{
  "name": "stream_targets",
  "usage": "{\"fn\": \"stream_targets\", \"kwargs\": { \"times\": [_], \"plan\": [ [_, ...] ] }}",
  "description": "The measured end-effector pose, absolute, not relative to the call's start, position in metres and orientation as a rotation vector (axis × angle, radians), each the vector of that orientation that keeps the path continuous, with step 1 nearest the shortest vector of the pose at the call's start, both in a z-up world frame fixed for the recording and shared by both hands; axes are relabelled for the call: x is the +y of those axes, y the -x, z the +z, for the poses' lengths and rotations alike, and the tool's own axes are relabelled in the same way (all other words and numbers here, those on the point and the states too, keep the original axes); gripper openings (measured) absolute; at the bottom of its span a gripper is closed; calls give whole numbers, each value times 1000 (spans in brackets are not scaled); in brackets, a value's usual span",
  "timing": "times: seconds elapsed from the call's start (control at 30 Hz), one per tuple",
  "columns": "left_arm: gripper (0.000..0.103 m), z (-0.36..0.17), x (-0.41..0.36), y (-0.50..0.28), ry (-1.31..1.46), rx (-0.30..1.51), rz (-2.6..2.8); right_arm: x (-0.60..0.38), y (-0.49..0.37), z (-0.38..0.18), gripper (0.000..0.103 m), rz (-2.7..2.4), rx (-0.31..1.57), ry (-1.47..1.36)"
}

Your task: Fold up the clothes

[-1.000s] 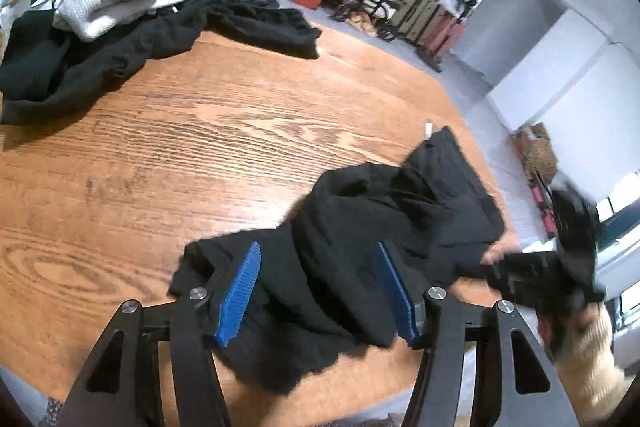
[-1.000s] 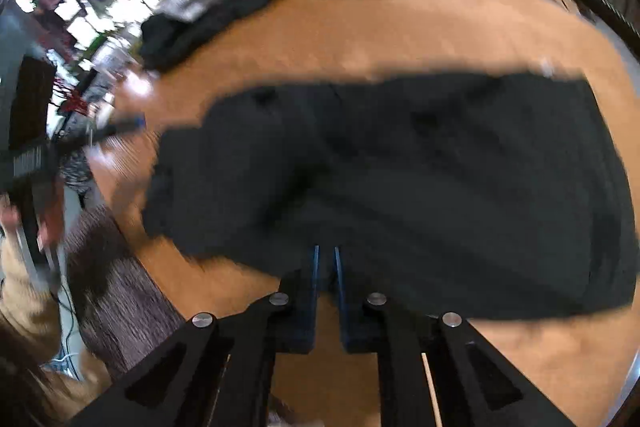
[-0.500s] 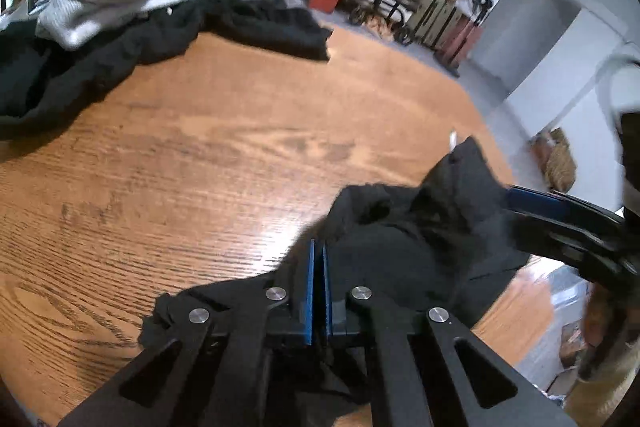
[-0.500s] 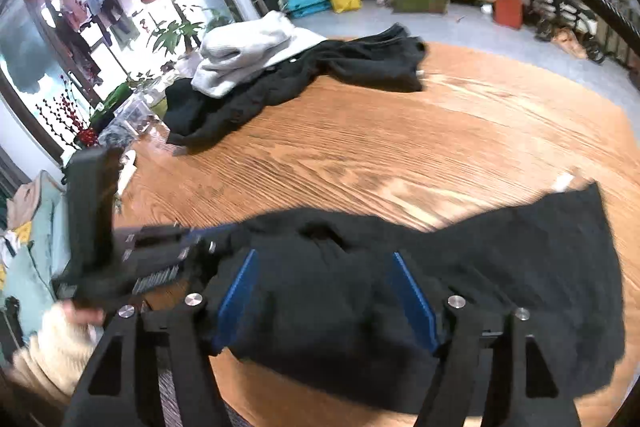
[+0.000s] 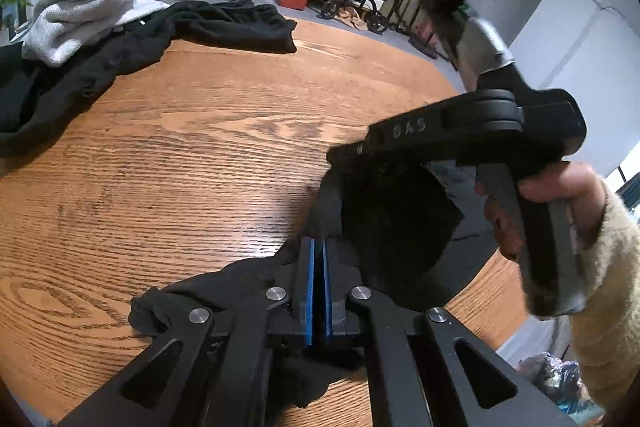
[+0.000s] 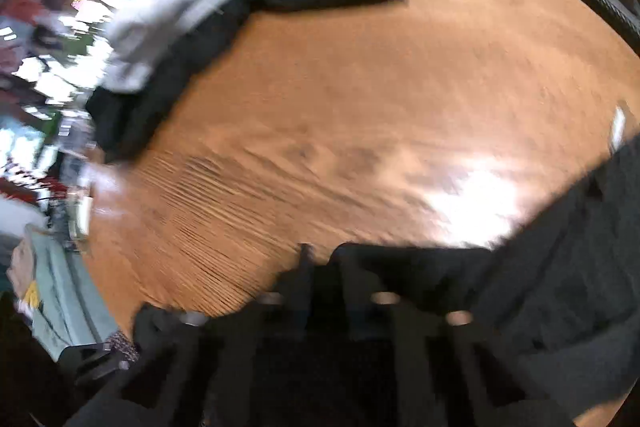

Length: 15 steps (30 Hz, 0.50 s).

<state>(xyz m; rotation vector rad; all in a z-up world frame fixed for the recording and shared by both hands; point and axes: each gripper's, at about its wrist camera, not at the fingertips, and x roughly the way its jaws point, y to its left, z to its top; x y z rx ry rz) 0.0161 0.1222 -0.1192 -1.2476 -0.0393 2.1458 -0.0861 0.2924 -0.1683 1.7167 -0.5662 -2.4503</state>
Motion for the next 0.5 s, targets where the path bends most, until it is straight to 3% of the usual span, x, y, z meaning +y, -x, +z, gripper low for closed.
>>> {"fn": "stream_targets", "kwargs": {
  "times": [0.33, 0.4, 0.47, 0.5],
  "plan": [
    [5, -122, 105, 21, 1350, -263, 2188, 282, 85, -81, 3, -2580, -558, -1300],
    [15, -120, 98, 29, 1376, -317, 2210, 282, 80, -57, 2, -2623, -542, -1191],
    [47, -114, 86, 33, 1373, -398, 2237, 285, 68, -31, 1, -2674, -513, -1081],
    [53, -111, 79, 32, 1356, -425, 2235, 286, 64, -25, 1, -2685, -512, -1054]
  ]
}}
